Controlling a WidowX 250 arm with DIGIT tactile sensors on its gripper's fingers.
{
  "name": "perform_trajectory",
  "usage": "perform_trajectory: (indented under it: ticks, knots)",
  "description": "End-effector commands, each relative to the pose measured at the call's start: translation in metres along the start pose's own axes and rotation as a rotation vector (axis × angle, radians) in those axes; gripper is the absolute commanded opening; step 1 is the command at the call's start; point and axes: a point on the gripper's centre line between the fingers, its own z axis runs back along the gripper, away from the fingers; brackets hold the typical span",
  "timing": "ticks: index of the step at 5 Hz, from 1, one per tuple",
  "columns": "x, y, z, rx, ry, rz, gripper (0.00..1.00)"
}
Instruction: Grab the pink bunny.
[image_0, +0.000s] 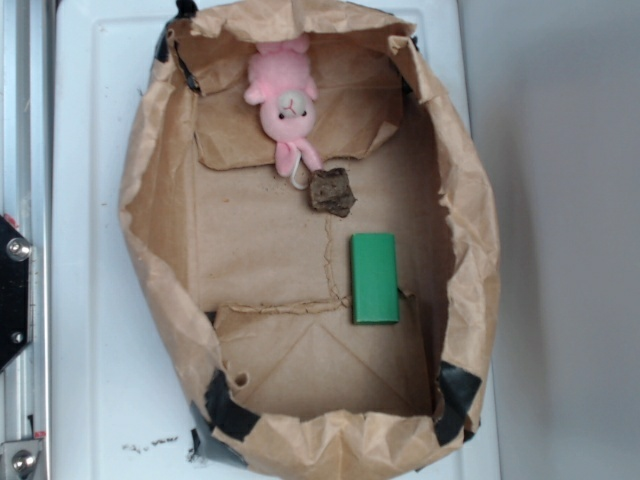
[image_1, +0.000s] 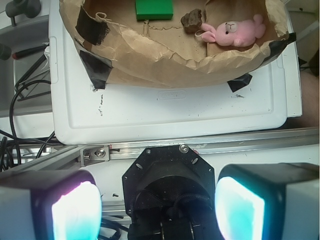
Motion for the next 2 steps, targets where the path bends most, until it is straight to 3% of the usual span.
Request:
perform_trajectory:
  ticks: [1, 2]
  knots:
    - [0.0, 0.0, 0.0, 0.0, 0.0, 0.0, 1.0]
    - [0.043, -0.015, -0.009, 0.009, -0.004, 0.102, 1.0]
